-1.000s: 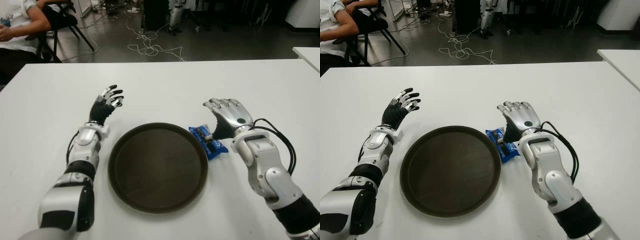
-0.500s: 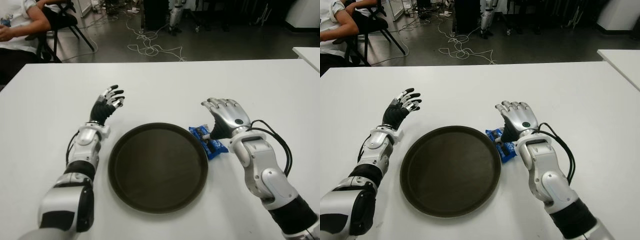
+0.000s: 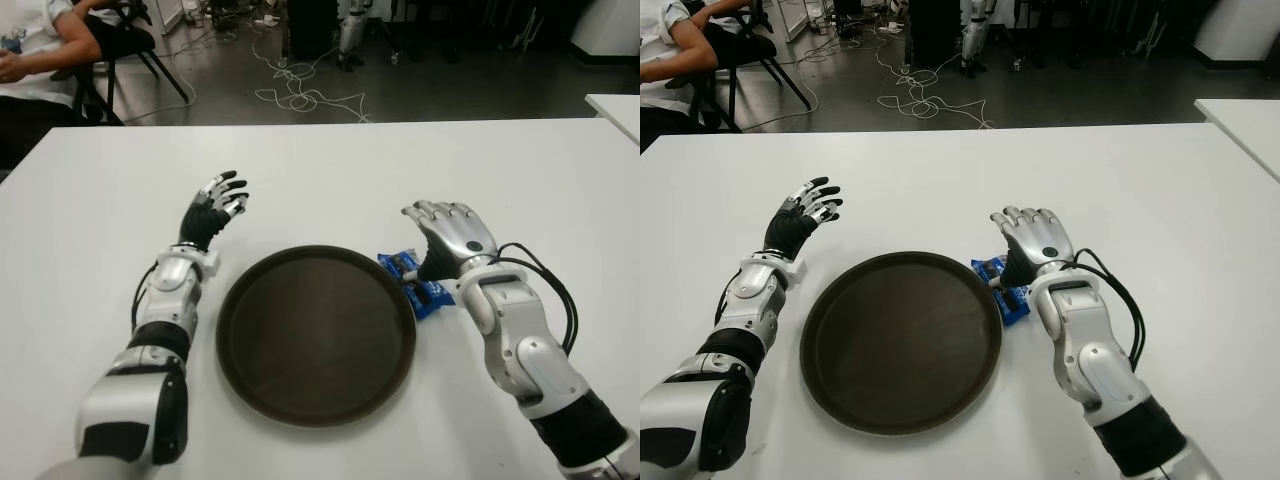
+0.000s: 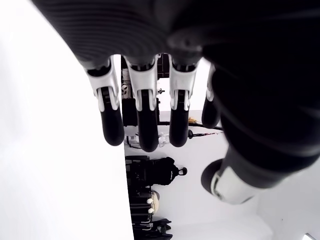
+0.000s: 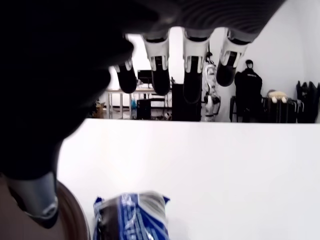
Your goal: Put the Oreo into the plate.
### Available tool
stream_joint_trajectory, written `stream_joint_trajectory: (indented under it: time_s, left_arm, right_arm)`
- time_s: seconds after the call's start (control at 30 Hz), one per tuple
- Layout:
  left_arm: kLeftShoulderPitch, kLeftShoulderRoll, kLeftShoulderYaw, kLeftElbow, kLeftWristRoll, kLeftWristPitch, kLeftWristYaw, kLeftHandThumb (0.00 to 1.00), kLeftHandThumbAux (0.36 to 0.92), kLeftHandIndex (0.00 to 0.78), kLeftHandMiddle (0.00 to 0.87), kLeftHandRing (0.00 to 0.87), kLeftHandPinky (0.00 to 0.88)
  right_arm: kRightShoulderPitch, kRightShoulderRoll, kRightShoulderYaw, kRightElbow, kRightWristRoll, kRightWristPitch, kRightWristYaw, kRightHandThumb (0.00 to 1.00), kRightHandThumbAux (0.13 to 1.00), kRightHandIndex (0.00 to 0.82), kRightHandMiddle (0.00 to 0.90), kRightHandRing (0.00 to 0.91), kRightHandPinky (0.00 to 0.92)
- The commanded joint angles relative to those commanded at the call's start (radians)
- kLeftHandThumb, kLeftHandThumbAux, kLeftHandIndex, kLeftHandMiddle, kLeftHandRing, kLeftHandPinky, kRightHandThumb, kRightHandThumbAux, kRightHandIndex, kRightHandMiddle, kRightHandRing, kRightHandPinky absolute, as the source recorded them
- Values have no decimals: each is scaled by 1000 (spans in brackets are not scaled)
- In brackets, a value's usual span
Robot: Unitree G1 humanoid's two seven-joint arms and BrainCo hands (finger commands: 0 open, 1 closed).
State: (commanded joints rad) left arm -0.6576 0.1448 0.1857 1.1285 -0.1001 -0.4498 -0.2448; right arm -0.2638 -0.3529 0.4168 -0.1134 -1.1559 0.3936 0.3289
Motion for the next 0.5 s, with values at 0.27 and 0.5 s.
stream_joint_trajectory:
  time_s: [0.27, 0.5]
  left_arm:
    - [-2, -1, 4, 3, -2, 0, -2, 22, 746, 168, 224, 215, 235]
    - [-3, 0, 0, 2, 7, 1, 10, 14, 757, 163, 220, 213, 235]
  right_arm:
    - [-18, 11, 2, 40, -3, 19, -12, 0, 665, 105, 143, 158, 154]
    - [-41, 14, 4, 96, -3, 33, -17, 0, 655, 99, 138, 147, 139]
